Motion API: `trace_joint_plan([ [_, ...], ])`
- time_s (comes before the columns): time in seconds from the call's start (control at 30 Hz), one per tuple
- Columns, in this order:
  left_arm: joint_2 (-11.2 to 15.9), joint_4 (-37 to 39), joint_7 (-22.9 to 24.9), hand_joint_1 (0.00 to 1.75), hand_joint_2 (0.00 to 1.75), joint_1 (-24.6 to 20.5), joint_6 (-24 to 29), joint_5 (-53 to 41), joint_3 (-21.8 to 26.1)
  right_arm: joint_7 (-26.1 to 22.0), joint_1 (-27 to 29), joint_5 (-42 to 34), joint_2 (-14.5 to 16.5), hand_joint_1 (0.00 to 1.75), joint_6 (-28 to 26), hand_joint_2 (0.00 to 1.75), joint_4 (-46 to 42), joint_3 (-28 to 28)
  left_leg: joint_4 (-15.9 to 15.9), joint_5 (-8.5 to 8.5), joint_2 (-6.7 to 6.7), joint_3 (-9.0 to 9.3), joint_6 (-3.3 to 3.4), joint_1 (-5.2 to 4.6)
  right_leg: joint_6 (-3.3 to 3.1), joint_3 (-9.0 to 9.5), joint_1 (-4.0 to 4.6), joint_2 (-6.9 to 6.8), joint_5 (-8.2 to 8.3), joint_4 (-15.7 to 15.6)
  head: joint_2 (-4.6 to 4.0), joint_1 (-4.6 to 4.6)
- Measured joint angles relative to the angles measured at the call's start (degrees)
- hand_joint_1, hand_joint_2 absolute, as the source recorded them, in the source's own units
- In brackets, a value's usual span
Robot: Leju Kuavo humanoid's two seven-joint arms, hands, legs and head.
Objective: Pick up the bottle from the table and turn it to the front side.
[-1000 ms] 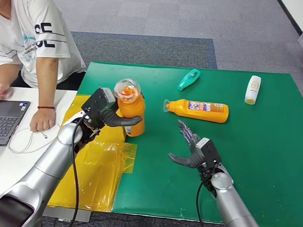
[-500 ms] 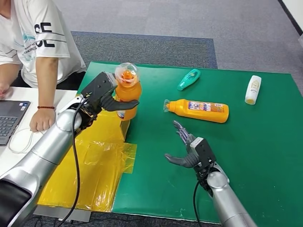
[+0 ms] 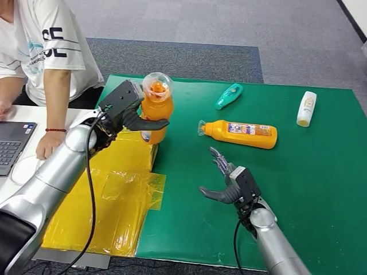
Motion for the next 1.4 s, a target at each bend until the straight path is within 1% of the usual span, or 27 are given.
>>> trace_joint_plan([
  [0.13,0.2,0.0,0.8,1.75,1.75,-1.9,1.4,-2.4,-0.9,-0.1,-0.1,-0.1,0.0,0.0,-0.2,1.75,0.3,0.0,0.0,0.01,0.0,-0.02,0.0,0.0,0.0,-0.01,0.0,0.0,0.0,0.0,0.0,0.01],
  [0.33,0.5,0.0,1.6,1.75,1.75,-3.9,0.3,-2.3,-2.0,-0.2,-0.5,-0.1,0.0,0.0,-0.4,1.75,0.8,0.0,0.0,0.02,0.0,-0.07,0.02,0.0,0.01,-0.05,0.0,0.0,0.01,0.0,0.0,0.0],
  [0.37,0.6,0.0,2.1,1.75,1.75,-4.2,-0.8,-1.3,-2.2,-0.2,-0.6,-0.1,0.0,0.0,-0.3,1.75,0.9,0.0,0.0,0.02,0.0,-0.08,0.02,0.0,0.01,-0.05,0.0,0.0,0.01,0.0,0.0,0.01],
  [0.43,0.8,0.2,3.5,1.75,1.75,-4.9,-4.6,2.6,-2.4,-0.3,-0.7,-0.1,0.0,0.0,-0.1,1.75,1.1,0.0,0.0,0.02,0.0,-0.09,0.02,0.0,0.01,-0.06,0.0,0.0,0.01,0.0,0.0,0.01],
  [0.5,1.2,0.9,4.9,1.75,1.75,-5.4,-9.1,7.8,-2.7,-0.4,-1.2,-0.1,0.0,0.0,0.2,1.75,1.4,0.1,0.0,0.03,0.0,-0.09,0.02,0.0,0.0,-0.08,0.0,0.0,0.02,0.0,0.0,0.01],
  [0.6,1.9,3.1,7.2,1.75,1.75,-6.4,-14.1,16.0,-3.6,-0.5,-2.2,-0.3,0.1,0.0,0.4,1.75,2.3,0.4,0.0,0.03,0.0,-0.09,0.01,0.0,-0.03,-0.09,0.0,0.01,0.04,0.0,0.01,0.0],
  [0.67,2.4,5.1,9.2,1.75,1.75,-7.0,-16.9,21.6,-4.2,-0.5,-2.9,-0.5,0.2,0.0,0.5,1.75,3.0,0.6,0.0,0.05,0.0,-0.09,0.0,0.0,-0.04,-0.1,0.0,0.01,0.05,0.0,0.01,0.0],
  [0.73,3.0,7.0,10.7,1.75,1.75,-7.2,-18.4,25.7,-5.0,-0.4,-3.5,-0.7,0.4,0.0,0.5,1.75,3.8,0.9,0.0,0.07,0.0,-0.09,-0.03,0.0,-0.04,-0.12,0.0,0.01,0.05,0.1,0.01,0.01],
  [0.87,4.0,9.6,12.1,1.75,1.75,-7.4,-18.9,29.7,-6.5,-0.3,-4.6,-1.1,0.6,0.0,0.3,1.75,4.9,1.5,0.0,0.08,0.0,-0.09,-0.03,0.0,-0.05,-0.13,0.0,0.0,0.05,0.1,0.0,0.0],
  [1.03,4.4,11.2,12.5,1.75,1.75,-8.4,-18.5,30.7,-8.0,0.0,-5.3,-1.3,0.8,0.0,0.0,1.75,5.7,2.0,0.0,0.09,-0.01,-0.08,-0.03,0.0,-0.05,-0.1,0.0,0.0,0.06,0.1,0.01,0.01],
  [1.23,5.0,11.8,14.7,1.75,1.75,-10.0,-18.4,32.5,-10.1,0.8,-5.7,-1.8,0.8,0.0,-0.8,1.75,6.1,2.4,0.0,0.12,0.0,-0.07,-0.05,0.0,-0.08,-0.1,0.0,0.0,0.11,0.1,0.01,0.0],
  [1.3,5.3,11.9,15.6,1.75,1.75,-10.7,-19.0,33.1,-11.0,1.0,-5.9,-1.9,0.8,0.0,-1.2,1.75,6.2,2.6,0.0,0.15,0.0,-0.07,-0.06,0.0,-0.08,-0.1,0.0,0.0,0.12,0.1,0.0,0.0],
  [1.4,6.2,11.9,17.8,1.75,1.75,-12.5,-21.5,34.0,-13.1,1.1,-6.4,-2.0,0.8,0.0,-1.8,1.75,6.5,2.7,0.0,0.18,0.0,-0.07,-0.08,0.0,-0.1,-0.12,0.01,0.01,0.15,0.1,0.01,0.01],
])
